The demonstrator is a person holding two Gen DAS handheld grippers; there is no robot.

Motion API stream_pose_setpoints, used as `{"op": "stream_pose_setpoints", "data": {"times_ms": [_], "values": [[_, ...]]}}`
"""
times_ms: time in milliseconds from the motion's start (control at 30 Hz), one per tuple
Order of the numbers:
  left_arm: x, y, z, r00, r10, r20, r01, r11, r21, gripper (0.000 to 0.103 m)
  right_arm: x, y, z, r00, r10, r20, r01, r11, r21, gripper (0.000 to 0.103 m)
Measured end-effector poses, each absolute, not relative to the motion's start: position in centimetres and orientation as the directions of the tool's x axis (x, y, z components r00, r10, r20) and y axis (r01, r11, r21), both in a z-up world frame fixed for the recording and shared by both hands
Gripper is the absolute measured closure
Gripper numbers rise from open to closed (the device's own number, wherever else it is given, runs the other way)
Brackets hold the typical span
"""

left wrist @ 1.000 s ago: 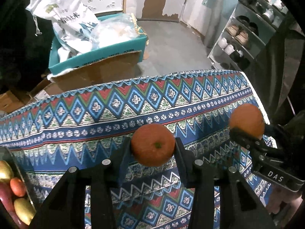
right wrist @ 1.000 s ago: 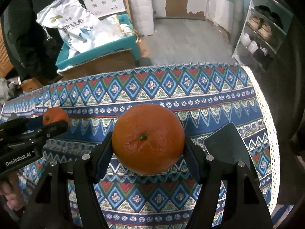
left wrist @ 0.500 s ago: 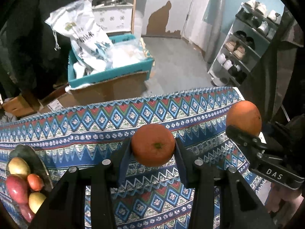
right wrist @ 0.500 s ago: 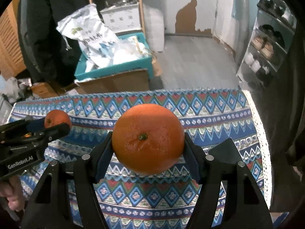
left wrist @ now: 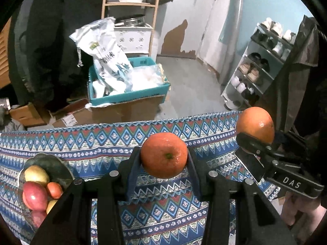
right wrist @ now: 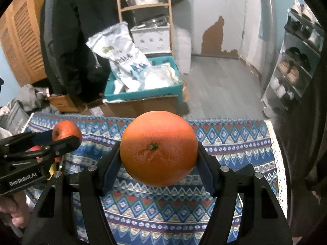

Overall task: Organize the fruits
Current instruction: 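Carry the orange toward the glass bowl with the left tool while the right tool carries its orange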

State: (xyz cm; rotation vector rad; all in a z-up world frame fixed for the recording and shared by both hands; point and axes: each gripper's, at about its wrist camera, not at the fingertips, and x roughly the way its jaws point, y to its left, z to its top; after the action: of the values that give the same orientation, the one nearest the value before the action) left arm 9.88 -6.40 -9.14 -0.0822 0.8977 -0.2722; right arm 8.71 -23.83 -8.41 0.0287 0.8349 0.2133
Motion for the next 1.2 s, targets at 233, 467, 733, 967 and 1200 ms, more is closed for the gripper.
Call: {"op": "stream_pose_setpoints", "data": {"times_ms": [233, 467, 733, 967, 1200], "values": [[8.5, -3.7, -7.9, 0.61, -0.259, -0.749, 0.159, 0.966, -0.205, 0.058, 8.1, -22.1, -6.5, 0.665, 0.238, -0.708, -0.215, 0.969, 0.124, 0.034], [7.1, -1.2, -6.9, 0.644, -0.229, -0.73, 0.121, 0.973, -0.198, 0.058, 8.2, -19.2, -5.2, 0.669, 0.282, -0.688, -0.267, 0.955, 0.132, 0.034], [5.1, 2.2, -6.7, 0.669, -0.176, -0.722, 0.066, 0.982, -0.178, 0.058, 8.6, -15.8, -4.4, 0.655, 0.343, -0.673, -0.337, 0.93, 0.145, 0.034], [4.2, 5.3, -7.5, 0.664, -0.141, -0.734, 0.005, 0.983, -0.184, 0.058, 9.2, -12.3, -5.2, 0.61, 0.396, -0.686, -0.392, 0.904, 0.173, 0.034], [3.1, 8.2, -9.0, 0.65, -0.107, -0.752, -0.05, 0.982, -0.183, 0.058, 9.8, -8.4, -6.2, 0.566, 0.431, -0.703, -0.442, 0.878, 0.182, 0.034]]}}
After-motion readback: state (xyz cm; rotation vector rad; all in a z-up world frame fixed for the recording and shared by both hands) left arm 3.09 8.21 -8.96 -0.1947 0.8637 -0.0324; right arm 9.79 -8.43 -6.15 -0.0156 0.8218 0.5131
